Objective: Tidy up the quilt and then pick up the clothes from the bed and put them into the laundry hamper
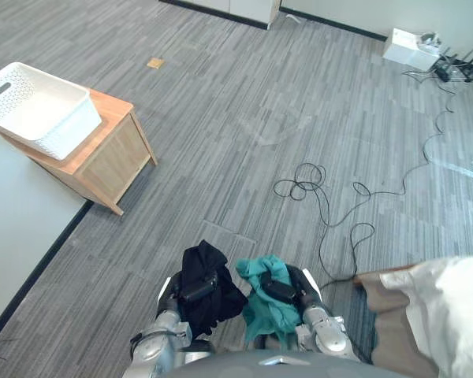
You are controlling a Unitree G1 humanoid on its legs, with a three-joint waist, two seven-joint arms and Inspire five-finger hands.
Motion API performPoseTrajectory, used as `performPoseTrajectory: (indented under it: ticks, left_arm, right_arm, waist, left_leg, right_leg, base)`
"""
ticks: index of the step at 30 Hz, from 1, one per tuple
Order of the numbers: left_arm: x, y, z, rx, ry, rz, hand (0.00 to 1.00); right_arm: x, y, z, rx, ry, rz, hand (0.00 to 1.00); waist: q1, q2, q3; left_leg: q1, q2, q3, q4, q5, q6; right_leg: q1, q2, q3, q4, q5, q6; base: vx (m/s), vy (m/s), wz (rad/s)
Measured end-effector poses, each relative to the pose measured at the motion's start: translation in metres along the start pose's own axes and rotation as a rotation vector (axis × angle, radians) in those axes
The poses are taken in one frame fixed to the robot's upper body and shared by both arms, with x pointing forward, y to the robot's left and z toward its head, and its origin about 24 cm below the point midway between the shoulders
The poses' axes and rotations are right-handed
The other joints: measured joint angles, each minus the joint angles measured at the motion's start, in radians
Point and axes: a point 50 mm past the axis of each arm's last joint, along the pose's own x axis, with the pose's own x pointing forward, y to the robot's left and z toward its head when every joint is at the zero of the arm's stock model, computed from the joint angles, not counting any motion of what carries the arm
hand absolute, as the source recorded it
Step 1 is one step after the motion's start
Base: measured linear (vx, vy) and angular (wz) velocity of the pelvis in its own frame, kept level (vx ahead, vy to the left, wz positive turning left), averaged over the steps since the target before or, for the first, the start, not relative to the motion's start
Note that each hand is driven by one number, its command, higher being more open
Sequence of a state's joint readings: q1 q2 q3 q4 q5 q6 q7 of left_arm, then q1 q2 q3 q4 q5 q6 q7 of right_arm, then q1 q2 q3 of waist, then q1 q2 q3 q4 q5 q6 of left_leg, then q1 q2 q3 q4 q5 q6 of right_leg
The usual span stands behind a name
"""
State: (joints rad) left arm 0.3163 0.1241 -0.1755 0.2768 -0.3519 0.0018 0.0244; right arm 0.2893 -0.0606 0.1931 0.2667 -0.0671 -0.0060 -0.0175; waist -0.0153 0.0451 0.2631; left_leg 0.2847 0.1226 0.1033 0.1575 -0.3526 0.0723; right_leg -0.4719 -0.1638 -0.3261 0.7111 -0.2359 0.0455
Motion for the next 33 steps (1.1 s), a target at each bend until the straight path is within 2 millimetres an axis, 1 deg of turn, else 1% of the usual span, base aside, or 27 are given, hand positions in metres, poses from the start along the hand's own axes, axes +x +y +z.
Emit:
performPoseTrajectory:
  ticks: [2, 3, 4, 5, 6, 8, 9, 10, 11, 12, 13, 15, 17, 18, 19, 20, 21, 22, 23, 24, 25, 26, 27, 28, 29, 31, 33]
  left_arm:
    - [0.004, -0.007, 0.004, 0.01, -0.013, -0.031, 0.0]
    - [0.003, -0.007, 0.001, 0.011, -0.005, -0.03, 0.0]
    - [0.003, -0.007, -0.007, 0.003, 0.027, -0.018, 0.0]
    - [0.005, -0.009, -0.012, -0.009, 0.05, -0.017, 0.0]
    - [0.008, -0.013, -0.016, -0.025, 0.071, -0.019, 0.0]
    - [0.007, -0.014, -0.019, -0.03, 0.08, -0.022, 0.0]
    - [0.007, -0.016, -0.021, -0.044, 0.085, -0.024, 0.0]
    - [0.007, -0.022, -0.019, -0.066, 0.073, -0.05, 0.0]
    - [0.007, -0.024, -0.016, -0.073, 0.056, -0.064, 0.0]
    - [0.007, -0.025, -0.013, -0.075, 0.046, -0.073, 0.0]
    - [0.008, -0.027, -0.009, -0.08, 0.027, -0.081, 0.0]
    - [0.015, -0.035, -0.004, -0.092, 0.005, -0.089, 0.0]
    - [0.023, -0.048, 0.001, -0.109, 0.0, -0.088, 0.0]
    - [0.024, -0.051, 0.001, -0.113, -0.002, -0.086, 0.0]
    - [0.024, -0.053, 0.002, -0.121, -0.005, -0.077, 0.0]
    - [0.024, -0.053, 0.004, -0.118, -0.01, -0.067, 0.0]
    - [0.025, -0.052, 0.006, -0.109, -0.022, -0.058, 0.0]
    - [0.025, -0.048, 0.008, -0.1, -0.027, -0.032, 0.0]
    - [0.027, -0.044, 0.013, -0.103, -0.044, -0.004, 0.0]
    - [0.026, -0.038, 0.014, -0.114, -0.051, 0.025, 0.0]
    - [0.024, -0.023, 0.017, -0.123, -0.078, 0.083, 0.0]
    - [0.026, -0.02, 0.02, -0.103, -0.086, 0.085, 0.0]
    - [0.023, -0.023, 0.016, -0.114, -0.08, 0.083, 0.0]
    - [0.024, -0.019, 0.017, -0.087, -0.085, 0.082, 0.0]
    - [0.027, -0.022, 0.01, -0.08, -0.044, 0.075, 0.0]
    - [0.025, -0.02, -0.004, -0.054, 0.019, 0.099, 0.0]
    - [0.021, -0.018, -0.008, -0.033, 0.03, 0.104, 0.0]
  right_arm:
    - [0.002, -0.001, 0.005, 0.01, -0.018, -0.007, 0.0]
    - [0.0, 0.002, 0.002, 0.03, -0.008, -0.008, 0.0]
    - [0.0, 0.001, 0.003, 0.029, -0.012, -0.015, 0.0]
    - [0.003, 0.001, 0.007, 0.028, -0.026, -0.017, 0.0]
    - [0.009, -0.003, 0.012, 0.023, -0.033, -0.024, 0.0]
    - [0.009, -0.003, 0.011, 0.015, -0.024, -0.027, 0.0]
    - [0.009, -0.006, 0.008, -0.003, -0.012, -0.026, 0.0]
    - [0.008, -0.013, 0.002, -0.029, 0.013, -0.033, 0.0]
    - [0.007, -0.016, -0.001, -0.04, 0.027, -0.036, 0.0]
    - [0.007, -0.017, 0.0, -0.048, 0.025, -0.036, 0.0]
    - [0.009, -0.018, 0.001, -0.061, 0.023, -0.03, 0.0]
    - [0.019, -0.017, 0.009, -0.08, 0.008, -0.026, 0.0]
    - [0.035, -0.014, 0.021, -0.113, -0.013, -0.019, 0.0]
    - [0.037, -0.014, 0.025, -0.119, -0.025, -0.014, 0.0]
    - [0.038, -0.013, 0.028, -0.125, -0.037, -0.01, 0.0]
    - [0.038, -0.012, 0.026, -0.126, -0.03, -0.016, 0.0]
    - [0.038, -0.011, 0.024, -0.127, -0.022, -0.021, 0.0]
    - [0.037, -0.009, 0.019, -0.128, -0.001, -0.032, 0.0]
    - [0.038, -0.01, 0.017, -0.133, 0.009, -0.047, 0.0]
    - [0.039, -0.007, 0.016, -0.128, 0.018, -0.041, 0.0]
    - [0.039, 0.006, 0.013, -0.106, 0.03, -0.016, 0.0]
    - [0.029, 0.009, -0.002, -0.089, 0.073, -0.029, 0.0]
    - [0.025, 0.008, -0.01, -0.108, 0.097, -0.031, 0.0]
    - [0.024, 0.01, -0.017, -0.097, 0.132, -0.034, 0.0]
    - [0.021, 0.008, -0.024, -0.094, 0.158, -0.032, 0.0]
    - [0.014, 0.003, -0.033, -0.098, 0.181, -0.041, 0.0]
    - [0.012, 0.002, -0.028, -0.079, 0.152, -0.051, 0.0]
  waist:
    - [-0.007, 0.005, 0.003]
    - [-0.013, -0.015, -0.006]
    - [-0.012, 0.02, -0.01]
    - [-0.012, 0.055, -0.009]
    - [-0.004, 0.093, -0.005]
    - [-0.003, 0.094, -0.006]
    - [0.002, 0.102, -0.004]
    - [0.021, 0.127, -0.004]
    - [0.035, 0.127, -0.001]
    - [0.048, 0.123, 0.002]
    - [0.075, 0.106, 0.013]
    - [0.103, 0.078, 0.025]
    - [0.143, 0.066, 0.033]
    - [0.149, 0.064, 0.034]
    - [0.152, 0.056, 0.038]
    - [0.154, 0.045, 0.041]
    - [0.162, 0.03, 0.043]
    - [0.173, -0.005, 0.017]
    - [0.174, -0.007, 0.012]
    - [0.191, -0.005, 0.014]
    - [0.24, 0.024, 0.021]
    - [0.208, -0.01, -0.005]
    - [0.203, 0.005, -0.022]
    - [0.173, -0.053, -0.023]
    - [0.157, -0.049, -0.015]
    - [0.129, -0.006, -0.001]
    - [0.093, 0.007, 0.001]
  left_leg:
    - [0.046, 0.031, -0.002, -0.007, -0.001, -0.058]
    - [0.09, 0.029, -0.001, -0.012, -0.006, -0.114]
    - [0.148, 0.07, 0.004, -0.005, -0.008, -0.173]
    - [0.168, 0.105, 0.012, 0.008, 0.039, -0.233]
    - [0.169, 0.135, 0.005, 0.065, 0.196, -0.241]
    - [0.116, 0.135, -0.006, 0.182, 0.38, -0.216]
    - [0.062, 0.15, -0.023, 0.289, 0.563, -0.212]
    - [-0.102, 0.196, -0.059, 0.649, 0.486, -0.228]
    - [-0.2, 0.225, -0.054, 0.856, 0.396, -0.21]
    - [-0.252, 0.242, -0.036, 0.948, 0.347, -0.202]
    - [-0.34, 0.255, 0.008, 1.05, 0.256, -0.161]
    - [-0.47, 0.218, 0.065, 1.038, 0.151, -0.155]
    - [-0.611, 0.136, 0.129, 0.804, 0.073, -0.145]
    - [-0.635, 0.12, 0.15, 0.72, 0.069, -0.146]
    - [-0.669, 0.094, 0.223, 0.542, 0.082, -0.141]
    - [-0.681, 0.077, 0.341, 0.384, 0.152, -0.095]
    - [-0.674, 0.069, 0.401, 0.35, 0.202, -0.054]
    - [-0.662, 0.05, 0.517, 0.348, 0.204, 0.036]
    - [-0.676, 0.071, 0.535, 0.409, 0.166, 0.129]
    - [-0.688, 0.108, 0.508, 0.489, 0.123, 0.184]
    - [-0.743, 0.212, 0.483, 0.736, 0.071, 0.163]
    - [-0.699, 0.101, 0.5, 0.549, 0.092, 0.117]
    - [-0.647, 0.045, 0.49, 0.408, 0.049, 0.167]
    - [-0.59, -0.05, 0.423, 0.346, 0.034, 0.119]
    - [-0.521, -0.099, 0.345, 0.311, 0.023, 0.103]
    - [-0.391, -0.12, 0.22, 0.254, 0.008, 0.093]
    - [-0.302, -0.136, 0.084, 0.195, 0.008, 0.089]
  right_leg:
    - [-0.03, 0.014, 0.001, -0.356, 0.131, 0.004]
    - [-0.029, 0.008, 0.006, -0.554, 0.209, -0.008]
    - [-0.025, 0.036, 0.021, -0.519, 0.429, -0.09]
    - [-0.039, 0.059, 0.022, -0.436, 0.473, -0.109]
    - [-0.047, 0.099, 0.02, -0.323, 0.37, -0.116]
    - [-0.018, 0.112, 0.014, -0.292, 0.299, -0.117]
    - [0.041, 0.132, 0.017, -0.325, 0.263, -0.117]
    - [0.156, 0.171, 0.009, -0.407, 0.231, -0.119]
    - [0.228, 0.195, 0.002, -0.45, 0.216, -0.122]
    - [0.281, 0.21, 0.003, -0.475, 0.206, -0.125]
    - [0.378, 0.227, 0.009, -0.53, 0.19, -0.132]
    - [0.491, 0.231, 0.023, -0.602, 0.17, -0.121]
    - [0.58, 0.219, 0.044, -0.665, 0.142, -0.102]
    - [0.6, 0.213, 0.038, -0.679, 0.133, -0.097]
    - [0.649, 0.196, 0.018, -0.708, 0.109, -0.068]
    - [0.704, 0.175, -0.011, -0.734, 0.082, -0.036]
    - [0.728, 0.157, -0.021, -0.742, 0.069, -0.017]
    - [0.736, 0.122, -0.054, -0.747, 0.059, 0.019]
    - [0.749, 0.122, -0.084, -0.743, 0.088, 0.056]
    - [0.771, 0.138, -0.075, -0.745, 0.123, 0.066]
    - [0.817, 0.2, -0.061, -0.688, 0.183, 0.067]
    - [0.797, 0.159, -0.116, -0.484, 0.165, 0.097]
    - [0.746, 0.142, -0.115, -0.308, 0.185, 0.115]
    - [0.608, 0.049, -0.067, 0.04, 0.224, 0.078]
    - [0.503, 0.015, -0.01, 0.26, 0.219, 0.074]
    - [0.41, 0.006, 0.026, 0.353, 0.196, 0.044]
    - [0.308, -0.018, 0.03, 0.311, 0.15, 0.031]
  base:
    - [0.69, -0.286, 0.75]
    - [0.83, -0.358, 0.47]
    - [1.03, -0.398, 0.26]
    - [1.17, -0.456, -0.29]
    - [0.99, -0.397, -0.43]
    - [0.73, -0.358, -0.28]
    - [0.84, -0.336, -0.05]
    - [0.97, -0.305, 0.02]
    - [0.63, -0.14, 0.06]
    - [0.69, -0.147, 0.05]
    - [0.65, -0.129, 0.01]
    - [0.67, -0.087, -0.04]
    - [0.55, 0.053, -0.2]
    - [0.56, 0.11, 0.08]
    - [0.59, 0.13, 0.5]
    - [0.61, 0.137, 0.57]
    - [0.67, 0.145, 0.67]
    - [0.72, 0.126, 0.74]
    - [0.73, 0.12, 0.61]
    - [0.75, 0.116, 0.14]
    - [0.73, 0.192, 0.79]
    - [0.68, 0.251, 1.18]
    - [0.59, 0.341, 2.36]
    - [0.75, 0.314, 2.26]
    - [0.8, 0.254, 2.34]
    - [0.73, 0.1, 1.9]
    - [0.74, -0.036, 2.17]
